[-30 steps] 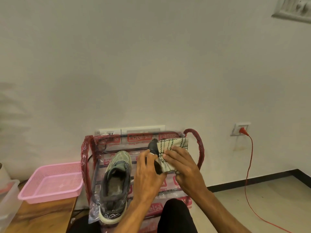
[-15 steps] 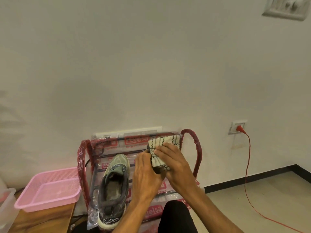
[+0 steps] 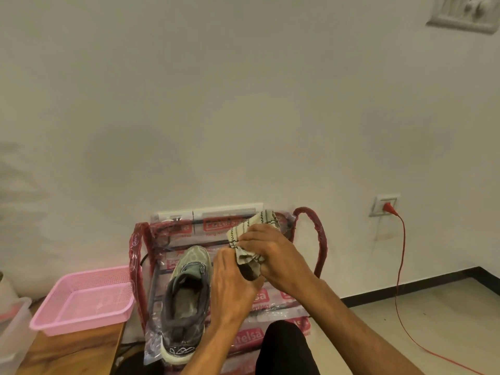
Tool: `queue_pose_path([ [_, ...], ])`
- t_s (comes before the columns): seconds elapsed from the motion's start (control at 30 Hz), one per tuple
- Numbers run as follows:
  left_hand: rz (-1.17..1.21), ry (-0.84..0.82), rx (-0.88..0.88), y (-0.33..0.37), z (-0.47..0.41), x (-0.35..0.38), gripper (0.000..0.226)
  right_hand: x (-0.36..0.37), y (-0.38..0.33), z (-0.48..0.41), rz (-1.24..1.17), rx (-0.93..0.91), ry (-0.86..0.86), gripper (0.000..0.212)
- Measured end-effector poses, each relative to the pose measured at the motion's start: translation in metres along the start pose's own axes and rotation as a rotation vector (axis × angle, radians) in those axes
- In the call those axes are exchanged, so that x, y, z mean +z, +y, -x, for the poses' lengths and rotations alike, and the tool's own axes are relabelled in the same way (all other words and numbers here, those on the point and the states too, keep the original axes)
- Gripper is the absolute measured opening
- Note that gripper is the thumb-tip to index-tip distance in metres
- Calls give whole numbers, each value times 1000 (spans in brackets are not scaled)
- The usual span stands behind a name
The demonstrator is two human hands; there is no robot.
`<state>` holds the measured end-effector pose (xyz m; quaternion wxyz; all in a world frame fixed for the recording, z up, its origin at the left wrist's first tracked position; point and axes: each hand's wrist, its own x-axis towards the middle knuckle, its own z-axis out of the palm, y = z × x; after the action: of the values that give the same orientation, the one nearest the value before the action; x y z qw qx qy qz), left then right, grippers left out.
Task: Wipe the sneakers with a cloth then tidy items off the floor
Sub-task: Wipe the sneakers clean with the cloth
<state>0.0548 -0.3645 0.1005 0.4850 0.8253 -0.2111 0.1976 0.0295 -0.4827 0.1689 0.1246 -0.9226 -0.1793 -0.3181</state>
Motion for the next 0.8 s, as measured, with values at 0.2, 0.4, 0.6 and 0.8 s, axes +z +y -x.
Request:
queue_pose_path([
  [0.2, -114, 22, 127, 5, 4, 13, 62, -2, 13, -1, 112, 57, -23, 39],
  [0.4, -50, 54, 41, 12, -9, 8, 59, 12, 5, 15, 123, 131, 133, 51],
  [0.6, -78, 42, -3, 10, -15, -1, 74, 13, 21, 49, -96, 424, 313, 83],
  [0.8, -142, 59, 5, 13, -14, 0, 66, 21, -6, 48, -231, 569, 359, 81],
])
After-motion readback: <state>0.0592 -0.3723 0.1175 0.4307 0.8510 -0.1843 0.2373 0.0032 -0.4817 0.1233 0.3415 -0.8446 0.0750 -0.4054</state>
